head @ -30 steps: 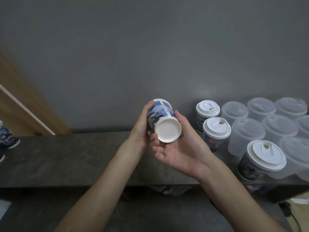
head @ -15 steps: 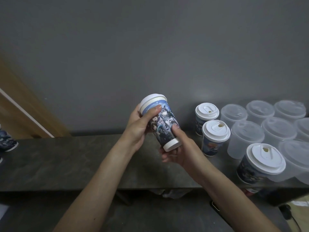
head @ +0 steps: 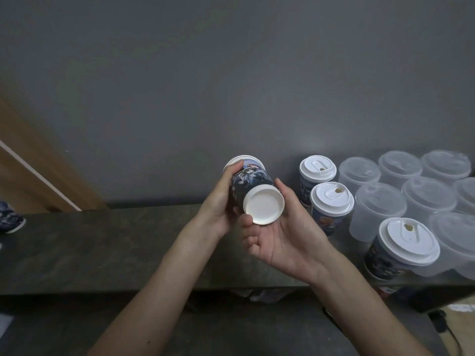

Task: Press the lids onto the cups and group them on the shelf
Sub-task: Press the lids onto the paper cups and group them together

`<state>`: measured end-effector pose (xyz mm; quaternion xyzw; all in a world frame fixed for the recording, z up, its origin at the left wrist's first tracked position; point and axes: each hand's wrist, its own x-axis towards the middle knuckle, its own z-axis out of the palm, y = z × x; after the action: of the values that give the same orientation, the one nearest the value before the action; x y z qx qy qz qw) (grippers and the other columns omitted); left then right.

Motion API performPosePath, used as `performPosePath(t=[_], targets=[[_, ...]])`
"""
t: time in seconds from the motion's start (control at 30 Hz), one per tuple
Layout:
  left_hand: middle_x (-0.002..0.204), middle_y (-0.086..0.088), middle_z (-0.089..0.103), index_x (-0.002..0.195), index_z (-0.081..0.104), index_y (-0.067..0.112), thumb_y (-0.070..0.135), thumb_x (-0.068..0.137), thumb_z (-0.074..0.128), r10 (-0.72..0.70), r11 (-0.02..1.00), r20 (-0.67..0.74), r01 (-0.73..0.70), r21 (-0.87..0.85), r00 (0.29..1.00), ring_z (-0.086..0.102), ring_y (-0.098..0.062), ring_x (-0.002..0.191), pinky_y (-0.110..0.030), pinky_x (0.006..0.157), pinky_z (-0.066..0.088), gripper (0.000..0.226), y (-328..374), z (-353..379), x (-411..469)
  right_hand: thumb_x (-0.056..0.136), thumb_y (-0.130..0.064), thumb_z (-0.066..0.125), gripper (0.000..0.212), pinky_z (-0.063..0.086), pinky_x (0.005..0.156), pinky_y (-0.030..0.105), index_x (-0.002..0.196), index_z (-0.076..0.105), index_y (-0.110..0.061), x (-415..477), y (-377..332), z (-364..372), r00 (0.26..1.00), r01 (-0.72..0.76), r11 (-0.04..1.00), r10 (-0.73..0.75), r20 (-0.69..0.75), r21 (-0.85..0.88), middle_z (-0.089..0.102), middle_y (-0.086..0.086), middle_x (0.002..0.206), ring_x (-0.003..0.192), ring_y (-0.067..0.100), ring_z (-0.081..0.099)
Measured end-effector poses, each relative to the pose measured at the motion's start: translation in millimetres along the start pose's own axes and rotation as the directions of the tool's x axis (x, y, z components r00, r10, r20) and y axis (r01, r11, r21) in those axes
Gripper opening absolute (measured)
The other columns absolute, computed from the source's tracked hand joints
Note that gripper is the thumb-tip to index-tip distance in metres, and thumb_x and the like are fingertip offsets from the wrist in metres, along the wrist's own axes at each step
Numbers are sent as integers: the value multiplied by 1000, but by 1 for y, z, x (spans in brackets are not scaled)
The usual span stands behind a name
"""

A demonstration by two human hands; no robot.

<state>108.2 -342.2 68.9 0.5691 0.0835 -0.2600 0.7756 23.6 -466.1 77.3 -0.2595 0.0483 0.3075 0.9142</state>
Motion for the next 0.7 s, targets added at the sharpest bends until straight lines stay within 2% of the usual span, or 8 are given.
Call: performPosePath(t=[0.1,0.17,0.3,0.37,0.43,0.5,0.57,0.7], targets=[[107,-14,76,116,71,5,48,85,73,142,986,-58,-136,99,988,74,-31,100,-39,87,58,52,4,-5,3,86,-73,50,72,59,58,34,104,68,-6,6,7,-13,978,58,946,-118,-171,-320,63,17,79,60,23,62],[112,-15,75,124,65,8,47,77,82,264,945,-36,-251,210,964,73,-31,104,-45,95,56,63,8,-10,5,80,-65,57,70,60,60,35,107,65,-2,9,10,-19,942,106,897,-228,-245,-430,63,16,75,59,23,63],[116,-21,69,122,68,4,37,85,70,216,976,166,-219,0,962,67,-30,105,-45,104,50,49,11,-9,-4,89,-56,44,62,59,60,35,100,69,0,2,5,-20,992,86,985,-98,-74,-151,64,21,79,66,26,61],[113,-22,70,120,67,1,34,82,73,241,971,146,-238,-41,960,68,-32,103,-45,100,52,51,7,-8,-1,90,-56,44,63,60,64,36,105,70,-1,0,5,-21,995,75,982,-84,-44,-172,66,22,84,70,28,65],[103,-17,73,119,65,4,32,74,80,336,940,50,-338,51,941,72,-27,92,-39,85,60,54,5,-8,2,88,-57,49,62,61,66,36,109,69,-2,4,8,-22,988,79,947,-116,-103,-311,68,20,86,72,28,68],[108,-18,74,124,60,4,36,67,86,405,903,8,-402,153,914,73,-27,92,-38,80,60,70,4,-9,4,87,-58,54,62,60,64,33,110,66,-1,8,12,-23,970,104,912,-181,-161,-397,67,18,81,66,25,67],[114,-19,72,130,55,3,35,72,85,414,898,27,-413,152,910,73,-27,95,-39,83,59,72,4,-9,3,91,-60,56,62,58,62,30,109,64,-1,9,14,-24,969,142,920,-204,-136,-366,66,17,77,61,23,63],[105,-13,72,130,57,1,31,75,81,355,932,108,-361,40,929,71,-25,93,-39,87,57,68,5,-6,0,92,-61,41,63,58,61,32,105,65,-5,2,10,-22,992,111,980,-118,-36,-162,63,17,77,61,24,63]])
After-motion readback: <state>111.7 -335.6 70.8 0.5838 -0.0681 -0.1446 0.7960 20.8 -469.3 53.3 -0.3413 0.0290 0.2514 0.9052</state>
